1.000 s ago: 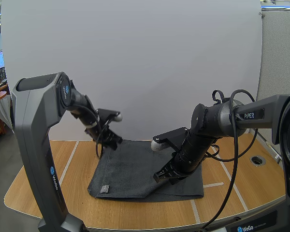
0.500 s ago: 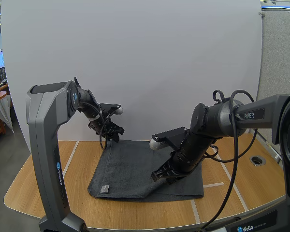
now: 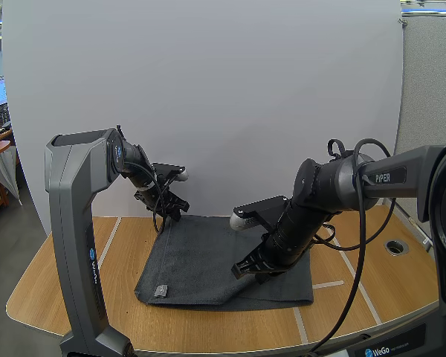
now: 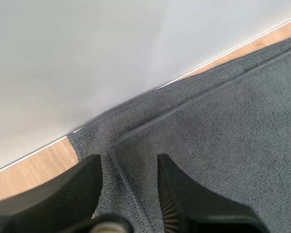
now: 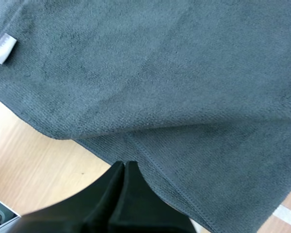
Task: Fold the towel
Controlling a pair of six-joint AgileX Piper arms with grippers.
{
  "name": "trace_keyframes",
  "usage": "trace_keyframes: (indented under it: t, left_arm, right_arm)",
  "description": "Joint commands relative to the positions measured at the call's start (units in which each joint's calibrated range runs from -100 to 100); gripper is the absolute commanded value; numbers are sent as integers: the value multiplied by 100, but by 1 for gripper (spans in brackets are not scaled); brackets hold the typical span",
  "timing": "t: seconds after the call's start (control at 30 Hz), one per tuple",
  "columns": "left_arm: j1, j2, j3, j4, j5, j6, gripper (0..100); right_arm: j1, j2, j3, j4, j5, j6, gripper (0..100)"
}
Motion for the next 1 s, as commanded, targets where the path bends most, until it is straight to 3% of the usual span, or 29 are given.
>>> trace_keyframes:
  t: [0.0,0.6,0.7,0.9,0.97]
  left_arm:
    - [3,145,-76,-180,-278,87,60]
    - [3,280,-249,-434,-430,172,58]
    - [3,280,-249,-434,-430,172,47]
    - [3,280,-249,-434,-342,154,0]
    - [3,280,-249,-434,-275,154,0]
  right_arm:
    - [5,-30,25,43,86,-71,0]
    - [5,-30,25,68,103,-71,0]
    - [5,-30,25,68,103,-71,0]
    - [5,-30,25,68,103,-71,0]
    - [5,-30,25,68,103,-71,0]
